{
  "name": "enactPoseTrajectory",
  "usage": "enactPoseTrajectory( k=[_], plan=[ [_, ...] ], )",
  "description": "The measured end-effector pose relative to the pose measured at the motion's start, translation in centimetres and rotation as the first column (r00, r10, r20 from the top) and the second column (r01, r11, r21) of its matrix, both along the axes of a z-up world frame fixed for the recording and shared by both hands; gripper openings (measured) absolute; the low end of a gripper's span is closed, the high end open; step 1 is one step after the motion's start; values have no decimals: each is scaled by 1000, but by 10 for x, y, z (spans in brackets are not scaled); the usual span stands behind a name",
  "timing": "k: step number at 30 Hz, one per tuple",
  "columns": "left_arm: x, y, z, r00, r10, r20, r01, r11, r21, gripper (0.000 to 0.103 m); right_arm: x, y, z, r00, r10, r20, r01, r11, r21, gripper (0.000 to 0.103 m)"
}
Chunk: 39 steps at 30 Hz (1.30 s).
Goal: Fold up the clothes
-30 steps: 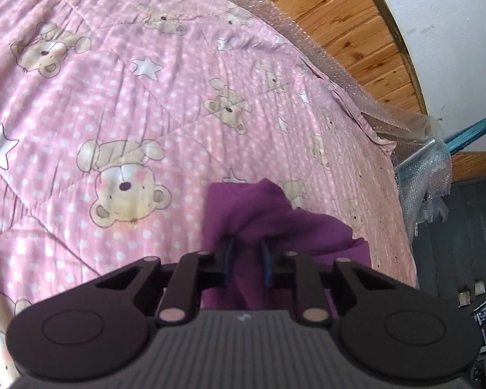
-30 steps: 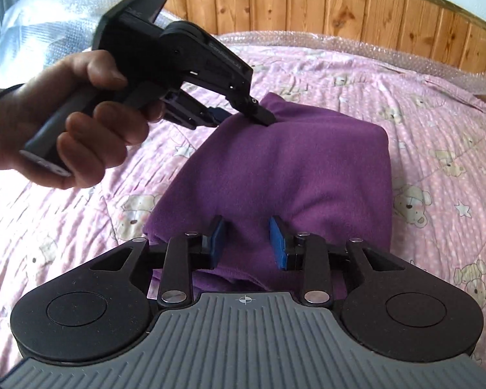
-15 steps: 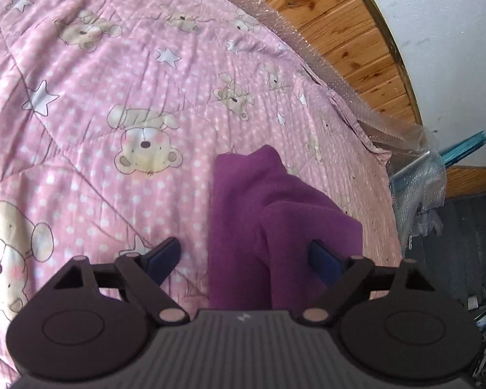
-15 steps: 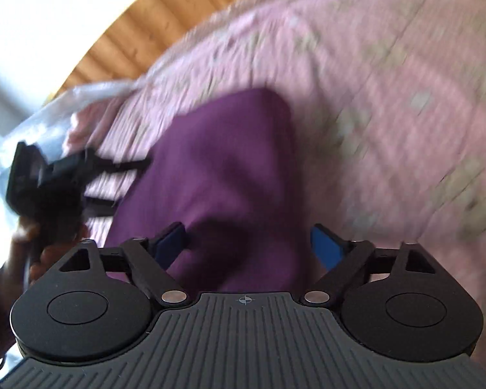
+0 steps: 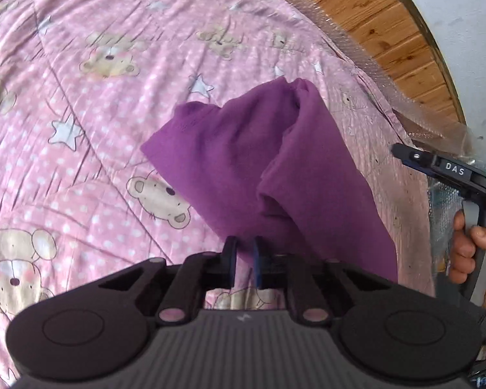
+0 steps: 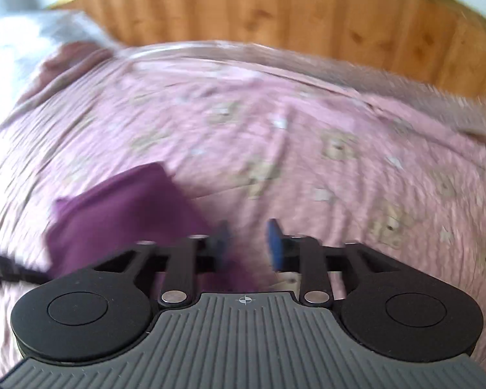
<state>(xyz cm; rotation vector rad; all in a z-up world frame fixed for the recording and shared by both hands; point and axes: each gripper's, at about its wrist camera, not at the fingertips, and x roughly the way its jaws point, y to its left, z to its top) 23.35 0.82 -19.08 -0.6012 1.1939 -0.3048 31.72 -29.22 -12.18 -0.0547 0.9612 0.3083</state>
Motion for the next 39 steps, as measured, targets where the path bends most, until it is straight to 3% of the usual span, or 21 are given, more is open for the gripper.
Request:
enactPoseTrajectory(
  k=[2,4,6,8,11,12,15,16,18,20,21,22,23,26,27,28,30,33,34,36,39],
  plan=[
    [-3,15,20,998,-9,64,14,997,-80,16,-14,-27,20,979,-194,57,189,979,83,47],
    [-4,25,38,991,-53,122,74,981,-179,19,-55,-47,40,945,-314,89,282,924,260,47],
    [1,23,44,981,-120,151,154,958,-242,27,-104,-37,47,931,-357,81,298,867,399,47],
    [10,10,33,977,-168,130,193,958,-212,29,-145,-11,33,931,-361,51,297,833,467,45],
    [25,4,6,987,-149,65,158,973,-170,28,-165,20,-4,922,-387,-22,355,821,447,42],
    [27,6,1,988,-144,58,152,972,-178,26,-168,22,-17,903,-426,-49,399,794,458,42],
    [31,9,3,987,-141,72,152,973,-175,22,-169,6,-37,840,-530,-116,493,658,568,45],
    [32,9,5,987,-142,81,154,973,-170,24,-164,0,-42,829,-541,-144,509,620,597,51],
    [34,11,11,984,-150,96,163,975,-153,28,-150,-11,-53,815,-539,-213,529,541,654,52],
    [39,12,12,983,-157,97,169,977,-133,27,-138,-15,-64,806,-532,-260,545,495,677,49],
    [41,12,11,984,-155,89,166,979,-120,25,-133,-16,-67,802,-534,-268,553,495,670,41],
    [44,13,7,986,-153,72,160,981,-109,8,-129,-15,-68,802,-542,-251,556,523,646,17],
    [45,14,3,987,-153,59,157,984,-87,3,-126,-14,-67,805,-550,-222,553,563,614,11],
    [41,20,-5,986,-158,48,161,984,-80,3,-121,0,-65,839,-531,-120,526,733,432,12],
    [39,23,-6,985,-167,44,170,982,-81,3,-122,4,-64,847,-523,-96,515,761,393,13],
    [37,26,-7,984,-175,41,178,981,-84,3,-125,8,-61,849,-522,-77,511,776,369,15],
    [35,34,-3,983,-181,38,184,976,-116,3,-139,12,-44,829,-559,-35,534,770,349,30],
    [28,48,22,977,-177,121,197,963,-185,22,-180,24,-4,803,-589,87,514,760,398,32],
    [28,48,31,971,-182,157,212,955,-207,27,-192,35,9,815,-568,118,476,771,423,32],
    [37,39,34,960,-211,186,246,950,-191,27,-199,60,16,861,-491,137,392,809,438,32],
    [49,37,10,958,-237,161,259,957,-132,24,-187,89,-10,903,-418,102,355,857,373,30]
  ],
)
